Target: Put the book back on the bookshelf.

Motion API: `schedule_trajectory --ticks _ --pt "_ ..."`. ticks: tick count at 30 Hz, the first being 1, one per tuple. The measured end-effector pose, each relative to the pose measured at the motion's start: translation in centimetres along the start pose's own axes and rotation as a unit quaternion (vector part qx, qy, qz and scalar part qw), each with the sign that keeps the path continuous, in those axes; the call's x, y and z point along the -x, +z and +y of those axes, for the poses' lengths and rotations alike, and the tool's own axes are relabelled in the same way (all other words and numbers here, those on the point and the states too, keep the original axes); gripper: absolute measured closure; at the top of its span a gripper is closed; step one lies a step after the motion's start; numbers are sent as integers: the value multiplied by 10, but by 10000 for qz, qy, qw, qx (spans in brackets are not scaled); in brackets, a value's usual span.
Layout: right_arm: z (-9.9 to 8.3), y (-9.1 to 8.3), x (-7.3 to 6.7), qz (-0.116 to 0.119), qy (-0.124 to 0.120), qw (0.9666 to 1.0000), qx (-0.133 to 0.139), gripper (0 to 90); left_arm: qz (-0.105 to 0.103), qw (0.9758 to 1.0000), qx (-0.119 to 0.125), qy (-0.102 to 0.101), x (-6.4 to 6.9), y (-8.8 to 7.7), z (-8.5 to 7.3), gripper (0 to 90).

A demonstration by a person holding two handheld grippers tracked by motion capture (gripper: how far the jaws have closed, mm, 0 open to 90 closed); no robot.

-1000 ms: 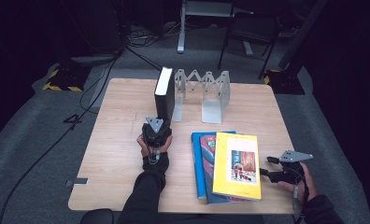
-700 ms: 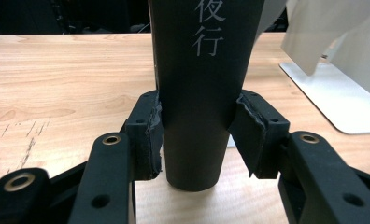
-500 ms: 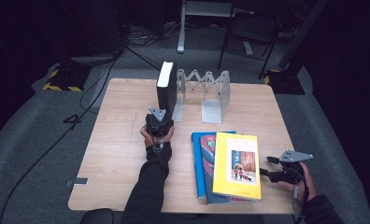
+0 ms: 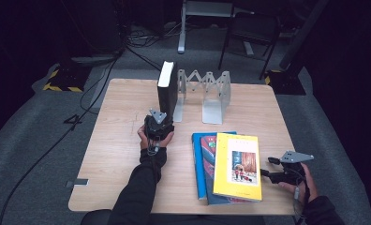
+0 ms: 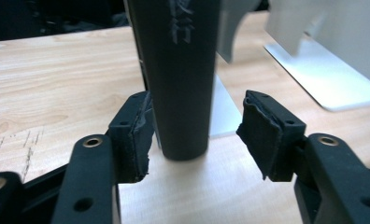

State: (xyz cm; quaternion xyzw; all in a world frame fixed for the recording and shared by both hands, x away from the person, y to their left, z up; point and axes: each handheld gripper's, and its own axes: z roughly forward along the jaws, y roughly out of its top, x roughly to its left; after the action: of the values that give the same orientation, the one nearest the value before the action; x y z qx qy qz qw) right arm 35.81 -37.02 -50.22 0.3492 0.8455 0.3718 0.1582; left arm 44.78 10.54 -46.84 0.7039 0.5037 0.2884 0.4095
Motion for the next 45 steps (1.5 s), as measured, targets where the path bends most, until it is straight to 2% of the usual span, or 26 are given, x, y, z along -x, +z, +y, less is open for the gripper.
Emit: schedule_trajectory --ticks 3,4,5,6,9,11,13,15,16,20,23,24,26,28,29,33,34,37,40,41,43,45 --pt "0 0 0 10 9 10000 -2 304 -142 9989 -147 420 1 -10 -1 417" --pt "0 0 0 10 9 10000 -2 304 -142 9989 -147 420 1 -10 -1 412" --pt "0 0 1 18 10 10000 2 299 -284 9976 -198 601 1 -17 -2 405" --pt "0 0 1 18 10 10000 2 299 -284 9976 -198 601 1 -17 -2 402" --pt "-1 0 1 15 7 10000 7 293 -513 9957 -260 730 0 -28 -6 396" --pt "-1 0 1 27 1 10000 13 284 -574 9934 -383 917 0 -34 -10 389" --pt "-1 0 0 30 -13 10000 24 280 -738 9912 -421 1016 -1 -39 -14 391" --pt "-1 0 0 26 -12 10000 30 277 -866 9880 -480 1189 -2 -46 -18 387" --pt "-1 0 0 23 -11 10000 32 276 -866 9880 -480 1189 -2 -46 -18 384" --pt "-3 0 0 16 -2 10000 69 269 -1317 9760 -590 1628 1 -60 -30 369" --pt "-2 0 -1 -2 19 10000 67 265 -1550 9684 -688 1827 4 -67 -36 354" --pt "-2 0 -1 -8 25 10000 67 264 -1677 9647 -712 1902 5 -70 -39 351" --pt "-2 0 -1 -21 38 10000 65 261 -1811 9606 -758 1967 7 -74 -42 345" --pt "-2 0 -1 -23 47 10000 63 258 -1972 9547 -855 2057 9 -80 -48 338" --pt "-2 0 -1 -23 47 10000 63 258 -1972 9547 -855 2057 9 -80 -48 336" --pt "-2 1 -2 -69 78 9999 49 245 -2229 9436 -1055 2209 16 -87 -61 332" --pt "-2 0 -2 -90 99 9999 34 244 -2357 9388 -1097 2260 19 -89 -65 326" --pt "-2 0 -3 -103 93 9999 -26 240 -2575 9323 -1059 2308 23 -94 -71 319" --pt "0 -1 -3 -88 84 9999 -112 239 -2702 9259 -1114 2394 27 -93 -76 319" --pt "1 -2 -3 -137 64 9997 -170 243 -2741 9246 -1136 2389 28 -93 -77 316" --pt "2 -4 -5 -243 -98 9995 -170 293 -2796 9204 -1173 2469 31 -92 -78 314" --pt "3 -8 -6 -314 -209 9992 -143 291 -2840 9156 -1254 2556 35 -90 -80 305"
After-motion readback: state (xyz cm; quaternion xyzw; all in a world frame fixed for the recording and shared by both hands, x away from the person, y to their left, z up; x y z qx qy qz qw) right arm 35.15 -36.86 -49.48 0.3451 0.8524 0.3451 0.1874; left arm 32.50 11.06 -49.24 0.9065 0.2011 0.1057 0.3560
